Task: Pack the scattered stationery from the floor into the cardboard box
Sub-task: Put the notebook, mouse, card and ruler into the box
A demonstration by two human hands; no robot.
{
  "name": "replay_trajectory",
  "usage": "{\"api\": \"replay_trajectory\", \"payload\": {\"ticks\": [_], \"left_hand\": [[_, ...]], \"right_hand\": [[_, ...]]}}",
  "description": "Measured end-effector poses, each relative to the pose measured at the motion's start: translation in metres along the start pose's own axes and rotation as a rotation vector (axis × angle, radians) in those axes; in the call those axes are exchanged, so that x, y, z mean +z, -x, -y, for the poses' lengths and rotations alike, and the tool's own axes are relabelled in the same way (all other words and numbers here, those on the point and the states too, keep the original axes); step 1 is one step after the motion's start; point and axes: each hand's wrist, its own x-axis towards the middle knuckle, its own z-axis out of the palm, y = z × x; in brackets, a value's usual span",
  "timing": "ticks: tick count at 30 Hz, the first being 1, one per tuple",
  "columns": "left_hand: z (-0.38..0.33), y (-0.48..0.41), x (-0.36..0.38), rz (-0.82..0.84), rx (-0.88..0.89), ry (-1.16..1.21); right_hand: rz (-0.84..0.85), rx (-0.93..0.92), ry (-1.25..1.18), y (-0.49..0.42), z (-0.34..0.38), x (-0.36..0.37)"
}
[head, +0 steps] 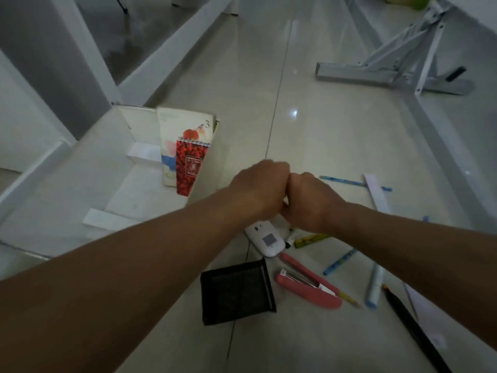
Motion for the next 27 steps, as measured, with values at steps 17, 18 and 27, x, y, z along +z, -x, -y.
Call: {"api": "replay_trajectory", "payload": {"ticks": [17,18,27], "left_hand": [[0.023,-0.005,0.053,0.343,0.243,-0.55],[0.026,-0.003,0.053,0.323,0.247,-0.546],[0.017,-0.005,-0.007,0.063,0.226,-0.274]], "right_hand": [[-0.023,0.026,-0.216,0.047,-0.012,0.064],[-0.031,0.036,-0.224,0.047,-0.011,0.067],[0.036,0.29,-0.647,0.019,-0.013,0.004]]}}
